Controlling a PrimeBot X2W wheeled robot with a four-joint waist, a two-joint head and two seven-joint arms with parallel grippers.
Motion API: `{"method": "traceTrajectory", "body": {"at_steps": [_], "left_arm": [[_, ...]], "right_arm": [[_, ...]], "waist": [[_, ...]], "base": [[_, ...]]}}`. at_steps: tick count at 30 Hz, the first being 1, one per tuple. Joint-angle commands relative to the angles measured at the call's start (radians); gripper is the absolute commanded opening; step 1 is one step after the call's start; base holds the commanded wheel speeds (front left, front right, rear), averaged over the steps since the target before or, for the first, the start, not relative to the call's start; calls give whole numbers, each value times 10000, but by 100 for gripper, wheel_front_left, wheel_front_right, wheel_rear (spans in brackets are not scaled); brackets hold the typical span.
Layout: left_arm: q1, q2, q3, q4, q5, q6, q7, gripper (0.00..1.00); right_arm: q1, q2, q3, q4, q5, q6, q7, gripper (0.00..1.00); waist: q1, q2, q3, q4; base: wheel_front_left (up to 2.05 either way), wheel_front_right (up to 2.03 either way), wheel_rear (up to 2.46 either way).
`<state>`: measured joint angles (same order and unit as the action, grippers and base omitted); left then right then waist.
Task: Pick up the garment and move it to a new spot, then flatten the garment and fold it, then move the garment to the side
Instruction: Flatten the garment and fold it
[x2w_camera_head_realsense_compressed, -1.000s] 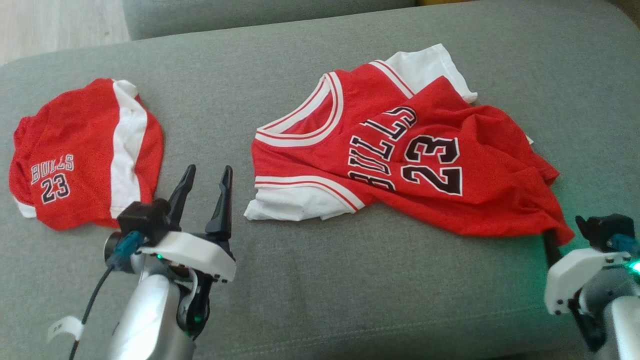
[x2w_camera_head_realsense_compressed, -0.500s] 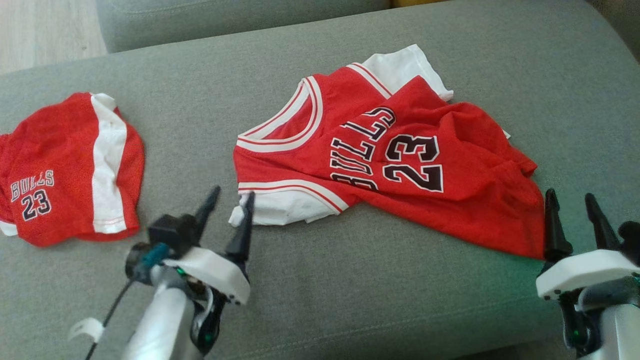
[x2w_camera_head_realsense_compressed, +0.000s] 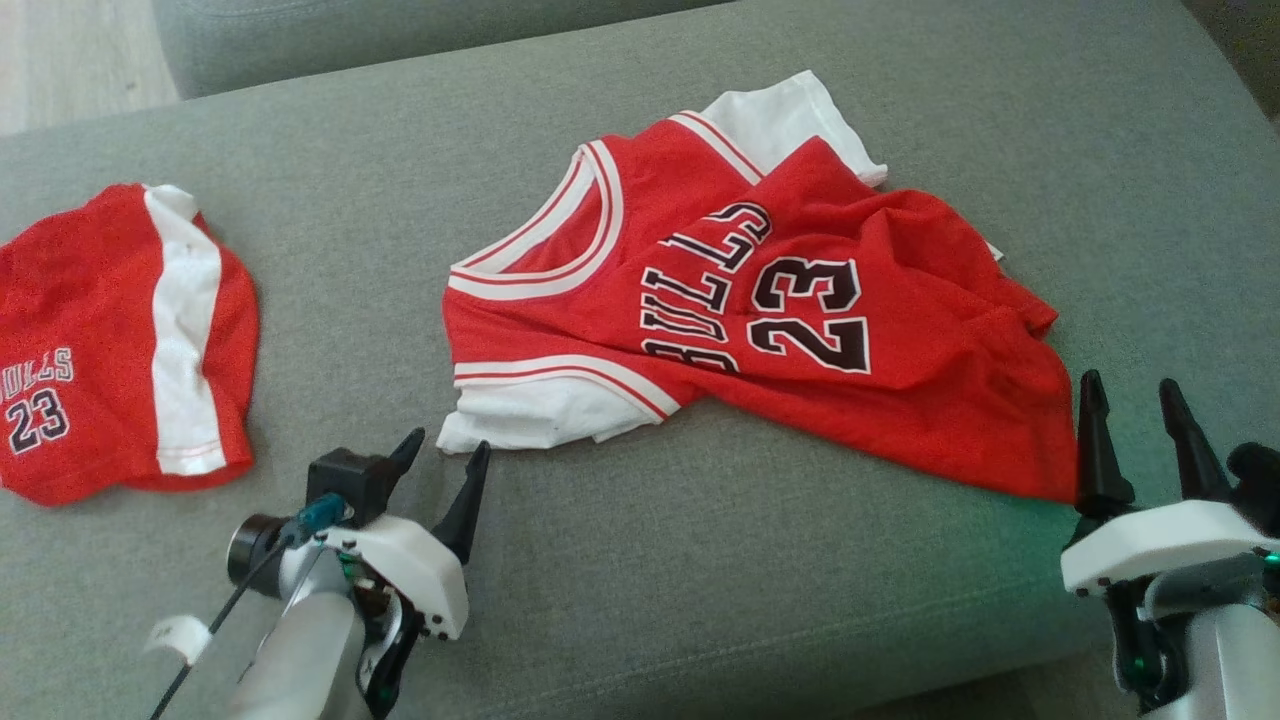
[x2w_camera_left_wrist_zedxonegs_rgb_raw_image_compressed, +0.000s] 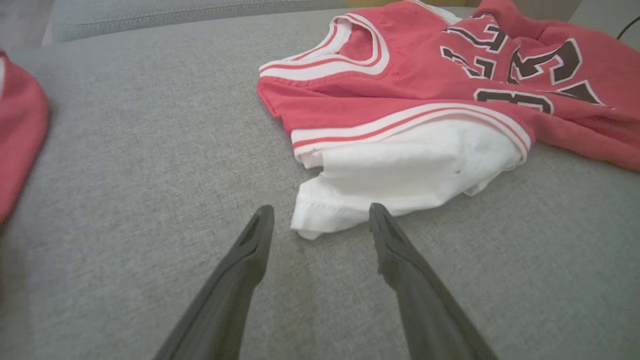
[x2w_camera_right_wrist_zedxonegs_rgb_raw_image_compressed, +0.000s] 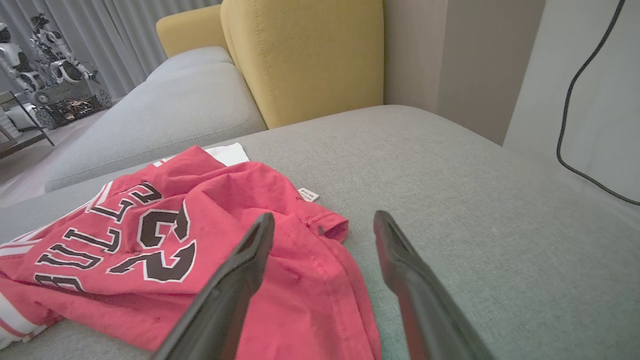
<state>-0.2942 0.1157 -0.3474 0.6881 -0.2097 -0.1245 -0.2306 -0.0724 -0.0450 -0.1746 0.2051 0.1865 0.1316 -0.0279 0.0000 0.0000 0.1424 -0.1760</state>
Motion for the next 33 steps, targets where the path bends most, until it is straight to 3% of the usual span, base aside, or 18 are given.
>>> {"method": "traceTrajectory", "body": {"at_steps": [1,17,18,19,20,27,33], "left_arm": [[-520,179,239,-134,24,-43,-79,100],[-1210,80,123,1175,-616,-54,-172,100],[-1253,75,83,1243,-650,-55,-161,49],[-1298,72,41,1303,-685,-56,-150,17],[-1343,71,0,1350,-721,-57,-150,0],[-1549,218,134,862,-1121,-59,-268,0],[-1280,395,1051,-1158,-1386,136,-307,0]], "right_arm": [[-406,-54,227,-276,55,-9,-159,100],[-556,-53,322,24,-10,-9,-326,100],[-562,-53,314,26,-33,-9,-329,100],[-566,-53,304,28,-53,-9,-333,100],[-568,-53,295,33,-67,-9,-336,100],[-392,-53,183,265,86,-9,-349,100],[-95,-53,145,1147,870,-9,-432,100]], "waist": [[0,0,28,-50],[0,0,149,-354],[0,0,161,-359],[0,0,177,-360],[0,0,195,-360],[0,0,211,-333],[0,0,118,-341]], "base": [[0,0,0],[0,0,0],[0,0,0],[0,0,0],[0,0,0],[0,0,0],[0,0,0]]}}
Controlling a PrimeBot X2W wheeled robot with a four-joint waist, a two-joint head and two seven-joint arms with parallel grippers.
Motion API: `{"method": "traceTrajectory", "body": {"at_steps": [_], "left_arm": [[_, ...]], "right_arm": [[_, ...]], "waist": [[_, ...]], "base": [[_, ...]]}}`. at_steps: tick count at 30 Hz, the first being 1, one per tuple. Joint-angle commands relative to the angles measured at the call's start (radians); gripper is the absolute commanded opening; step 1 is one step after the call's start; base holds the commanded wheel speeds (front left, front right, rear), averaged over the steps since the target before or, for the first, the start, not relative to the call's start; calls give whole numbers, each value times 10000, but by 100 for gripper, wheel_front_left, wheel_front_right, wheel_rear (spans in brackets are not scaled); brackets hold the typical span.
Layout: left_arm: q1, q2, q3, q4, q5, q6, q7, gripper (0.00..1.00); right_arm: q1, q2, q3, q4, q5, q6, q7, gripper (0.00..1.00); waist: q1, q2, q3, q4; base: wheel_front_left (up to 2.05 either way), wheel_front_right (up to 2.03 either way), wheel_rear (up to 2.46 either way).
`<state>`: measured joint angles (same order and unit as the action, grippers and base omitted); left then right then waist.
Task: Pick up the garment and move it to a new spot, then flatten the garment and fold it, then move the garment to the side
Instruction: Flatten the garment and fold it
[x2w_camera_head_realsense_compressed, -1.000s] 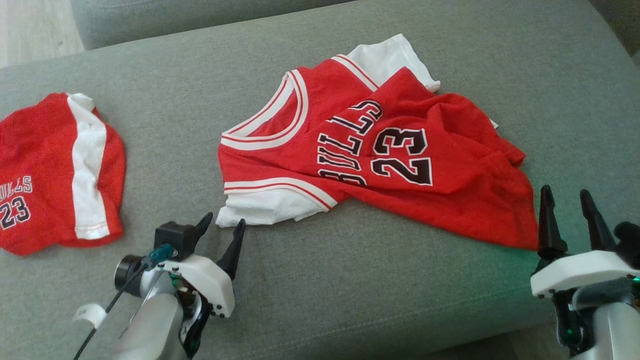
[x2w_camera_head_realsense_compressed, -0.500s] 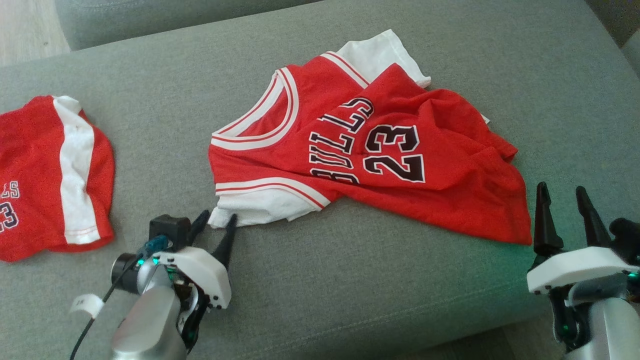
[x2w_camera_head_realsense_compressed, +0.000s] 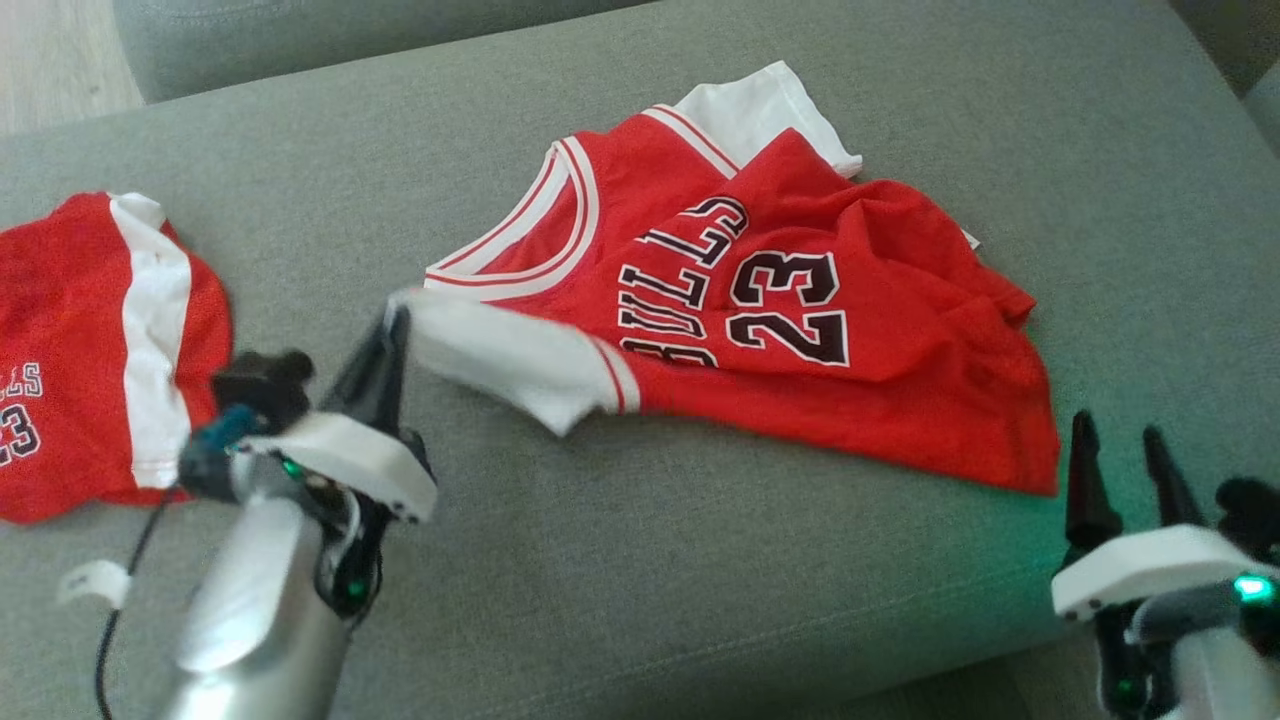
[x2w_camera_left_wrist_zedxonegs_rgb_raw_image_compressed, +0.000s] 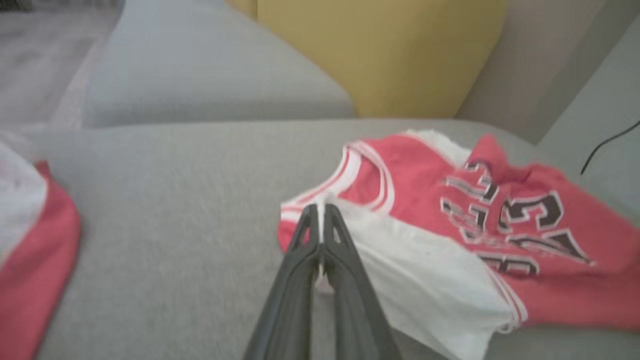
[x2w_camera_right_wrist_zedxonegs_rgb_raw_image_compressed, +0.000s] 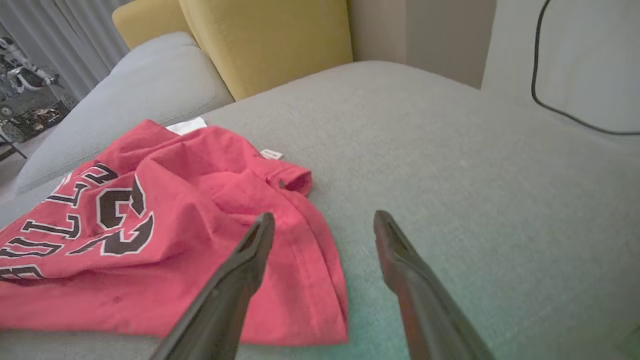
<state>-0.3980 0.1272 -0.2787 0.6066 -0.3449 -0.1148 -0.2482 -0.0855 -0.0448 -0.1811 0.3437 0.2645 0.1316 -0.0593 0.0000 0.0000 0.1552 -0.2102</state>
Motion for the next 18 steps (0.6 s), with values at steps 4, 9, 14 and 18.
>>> {"method": "traceTrajectory", "body": {"at_steps": [4,9,14,18], "left_arm": [[205,222,965,-1775,-58,233,-133,0],[647,154,1073,-2635,78,254,-134,0],[823,130,925,-2825,146,239,-134,0],[851,137,852,-2812,149,234,-134,0]], "right_arm": [[157,-55,563,833,820,-9,-185,100],[-70,-55,1361,2029,1901,-9,-299,100],[-385,-55,2230,2773,2926,-9,-450,100],[-626,-55,2698,3151,3322,-9,-674,100]], "waist": [[0,0,-81,27],[0,0,-102,56],[0,0,-81,87],[0,0,-49,129]], "base": [[0,0,0],[0,0,0],[0,0,0],[0,0,0]]}}
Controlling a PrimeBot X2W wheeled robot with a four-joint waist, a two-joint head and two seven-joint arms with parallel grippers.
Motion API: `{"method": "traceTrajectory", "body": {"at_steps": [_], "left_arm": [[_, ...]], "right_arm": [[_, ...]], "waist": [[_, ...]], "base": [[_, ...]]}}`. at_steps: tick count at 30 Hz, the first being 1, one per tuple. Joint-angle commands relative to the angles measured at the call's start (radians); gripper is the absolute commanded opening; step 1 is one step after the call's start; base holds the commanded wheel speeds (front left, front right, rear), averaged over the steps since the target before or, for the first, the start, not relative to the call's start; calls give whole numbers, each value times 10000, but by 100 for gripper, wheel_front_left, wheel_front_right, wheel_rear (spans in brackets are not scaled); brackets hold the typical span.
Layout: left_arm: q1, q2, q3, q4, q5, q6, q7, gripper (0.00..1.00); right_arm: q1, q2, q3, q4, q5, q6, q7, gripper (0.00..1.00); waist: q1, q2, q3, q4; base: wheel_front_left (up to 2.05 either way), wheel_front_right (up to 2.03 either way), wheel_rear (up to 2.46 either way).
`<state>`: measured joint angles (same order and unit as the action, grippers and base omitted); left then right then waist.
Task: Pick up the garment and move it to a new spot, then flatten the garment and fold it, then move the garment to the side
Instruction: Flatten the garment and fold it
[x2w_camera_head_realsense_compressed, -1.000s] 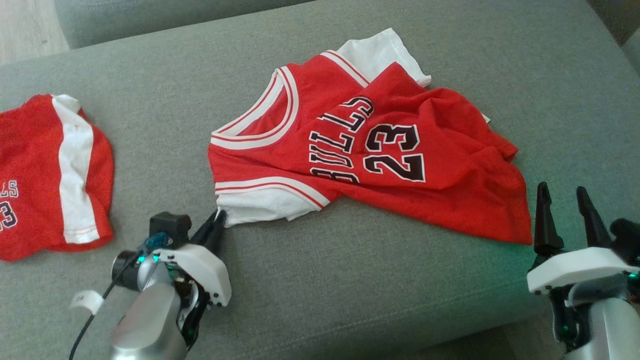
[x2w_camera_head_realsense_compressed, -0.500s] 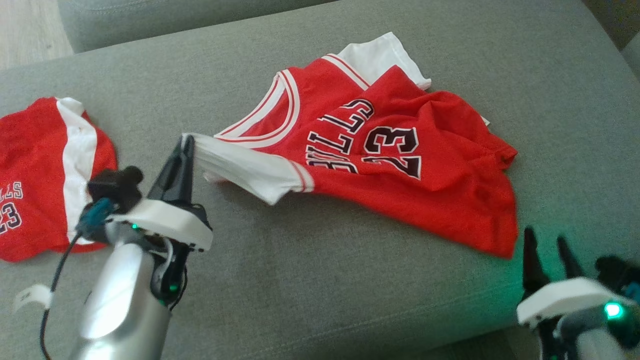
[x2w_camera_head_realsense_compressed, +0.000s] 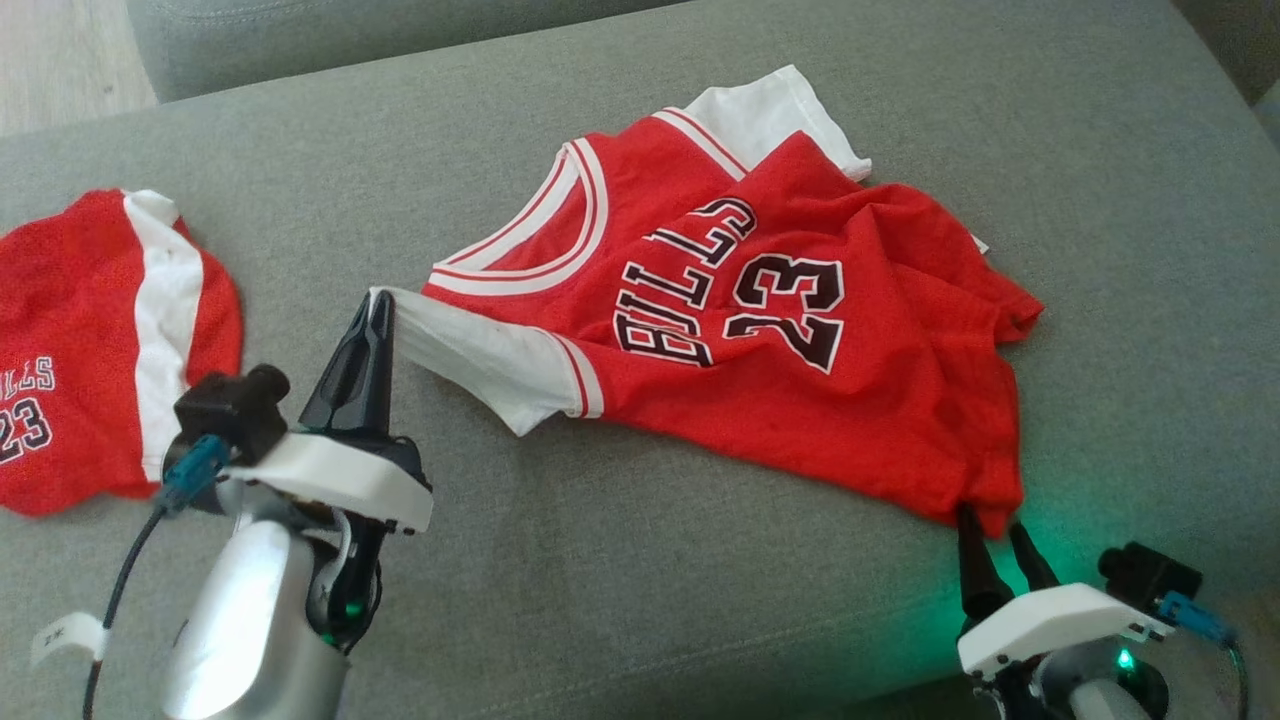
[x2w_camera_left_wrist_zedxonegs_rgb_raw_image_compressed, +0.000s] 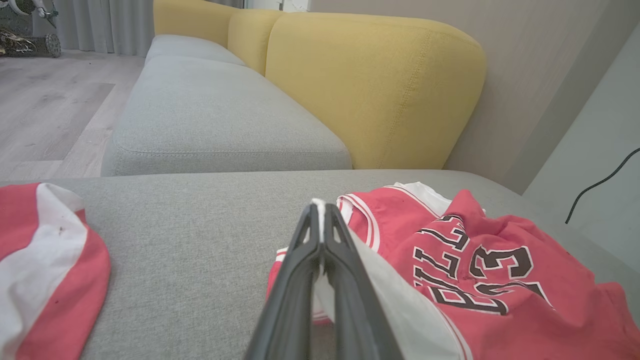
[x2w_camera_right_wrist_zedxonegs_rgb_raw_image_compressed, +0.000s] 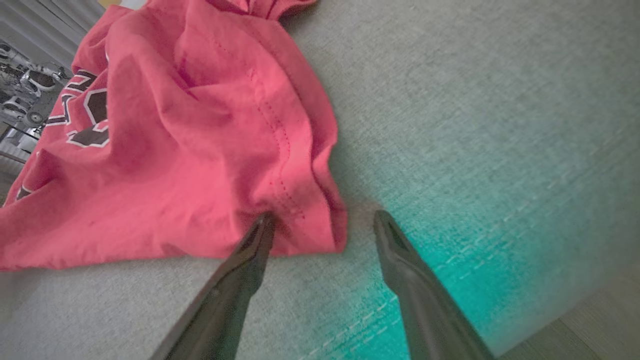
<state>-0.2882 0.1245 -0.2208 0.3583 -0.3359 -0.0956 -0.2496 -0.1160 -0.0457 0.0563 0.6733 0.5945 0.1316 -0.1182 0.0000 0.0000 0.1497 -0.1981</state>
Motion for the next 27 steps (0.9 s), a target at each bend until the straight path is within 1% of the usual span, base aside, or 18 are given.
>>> {"method": "traceTrajectory", "body": {"at_steps": [1,6,9,10,11,14,17,20,24,27], "left_arm": [[-251,167,264,-321,53,43,-121,0],[-244,188,254,-284,27,59,-121,0],[-238,198,244,-237,7,66,-121,0],[-237,199,244,-220,0,71,-121,0],[-232,202,246,-201,-9,76,-121,0],[-204,206,255,-145,-25,108,-121,0],[-154,196,303,-170,-62,141,-121,0],[-95,159,448,-329,-200,157,-122,0],[-113,68,668,-658,-655,97,-102,0],[-300,-29,853,-1127,-1239,11,150,0]], "right_arm": [[-377,-45,382,-56,32,-9,-157,100],[-590,-45,461,278,-79,-9,-435,100],[-729,-45,508,477,-333,-9,-528,100],[-766,-45,572,495,-405,-9,-515,24],[-801,-45,622,483,-550,-9,-532,0],[-872,-45,715,229,-1196,-9,-588,0],[-906,-84,685,-409,-1844,-9,-484,0],[-966,-350,776,-1525,-2280,-9,-86,0],[-1229,-1008,784,-3443,-2538,-9,731,0],[-1663,-1418,501,-4732,-2333,-9,1470,0]], "waist": [[0,0,12,20],[0,0,6,56],[0,0,-18,83],[0,0,-32,89],[0,0,-53,93],[0,0,-139,102],[0,0,-277,135],[0,0,-443,179],[0,0,-715,269],[0,0,-968,390]], "base": [[0,0,0],[0,0,0],[0,0,0],[0,0,0],[0,0,0],[0,0,0],[0,0,0],[0,0,0],[0,0,0],[0,0,0]]}}
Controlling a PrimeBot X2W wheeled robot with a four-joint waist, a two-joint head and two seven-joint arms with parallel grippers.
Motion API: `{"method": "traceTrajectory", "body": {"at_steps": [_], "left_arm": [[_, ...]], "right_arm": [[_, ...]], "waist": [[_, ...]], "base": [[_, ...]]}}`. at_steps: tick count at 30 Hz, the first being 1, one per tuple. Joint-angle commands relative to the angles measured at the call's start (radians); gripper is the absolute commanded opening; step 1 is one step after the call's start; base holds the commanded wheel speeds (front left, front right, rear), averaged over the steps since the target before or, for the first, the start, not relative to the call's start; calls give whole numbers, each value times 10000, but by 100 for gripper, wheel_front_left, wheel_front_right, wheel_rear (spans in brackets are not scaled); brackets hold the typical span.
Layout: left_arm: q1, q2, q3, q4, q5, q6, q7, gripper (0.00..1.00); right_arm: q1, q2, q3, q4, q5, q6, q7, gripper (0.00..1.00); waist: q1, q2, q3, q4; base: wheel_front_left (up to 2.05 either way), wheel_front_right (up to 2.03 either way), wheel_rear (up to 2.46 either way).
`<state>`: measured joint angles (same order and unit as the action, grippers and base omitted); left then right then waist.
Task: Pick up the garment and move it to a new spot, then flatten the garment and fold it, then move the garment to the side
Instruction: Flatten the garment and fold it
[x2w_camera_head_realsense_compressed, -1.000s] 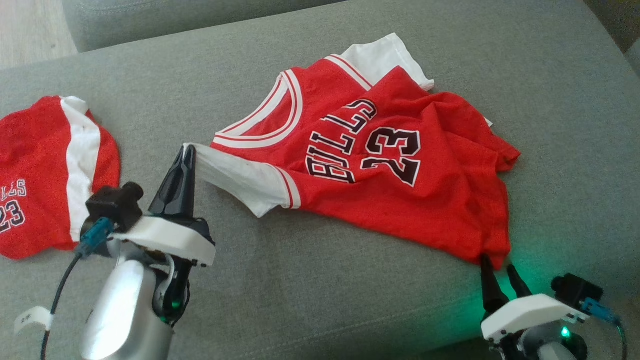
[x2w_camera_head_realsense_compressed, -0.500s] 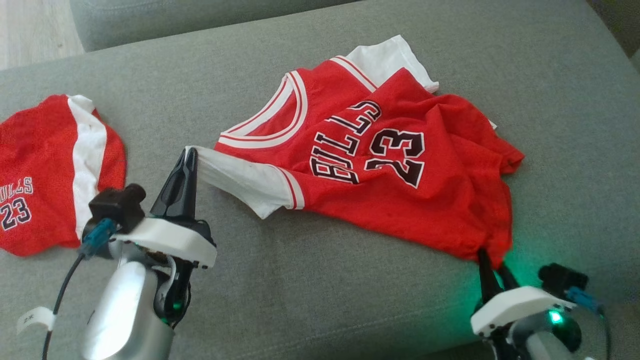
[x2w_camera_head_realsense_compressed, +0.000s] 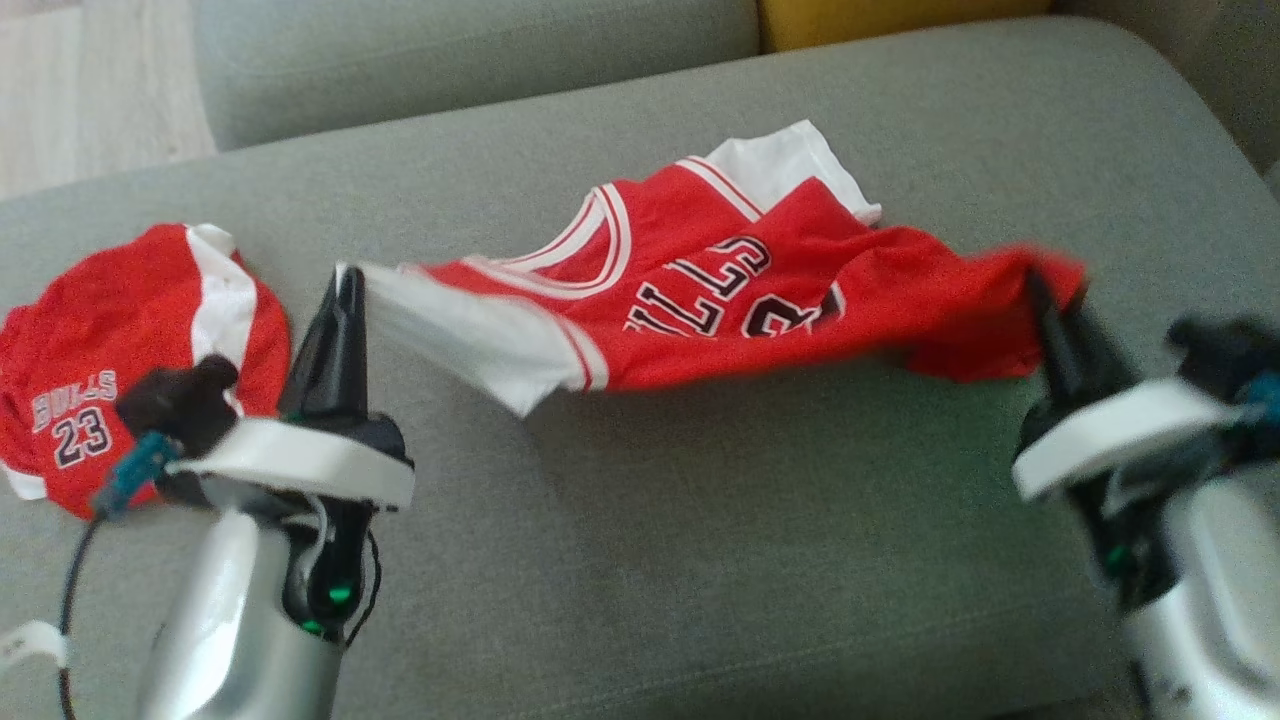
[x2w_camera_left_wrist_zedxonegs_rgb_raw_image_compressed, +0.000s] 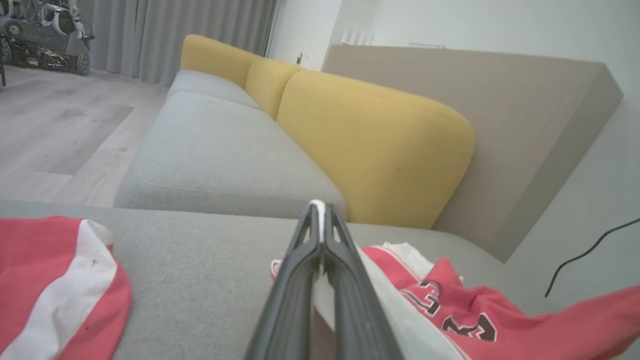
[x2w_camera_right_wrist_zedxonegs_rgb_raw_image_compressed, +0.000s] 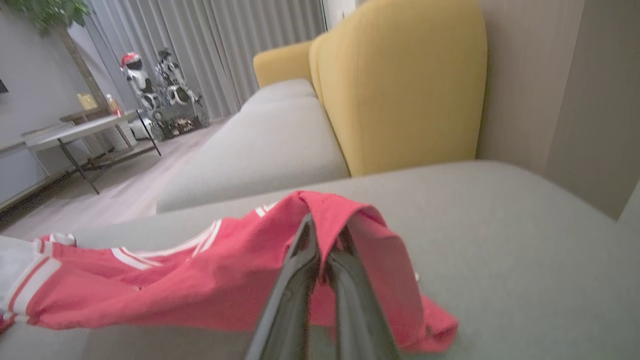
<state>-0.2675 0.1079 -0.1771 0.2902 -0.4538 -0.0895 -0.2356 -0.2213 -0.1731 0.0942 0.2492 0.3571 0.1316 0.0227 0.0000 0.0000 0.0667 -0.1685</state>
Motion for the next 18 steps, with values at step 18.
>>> {"method": "traceTrajectory", "body": {"at_steps": [18], "left_arm": [[-2708,-436,863,-5973,-2138,1725,2244,0]], "right_arm": [[-3624,-954,-1481,-3985,-616,-9,3336,0]], "waist": [[0,0,-1230,598]], "base": [[0,0,0]]}}
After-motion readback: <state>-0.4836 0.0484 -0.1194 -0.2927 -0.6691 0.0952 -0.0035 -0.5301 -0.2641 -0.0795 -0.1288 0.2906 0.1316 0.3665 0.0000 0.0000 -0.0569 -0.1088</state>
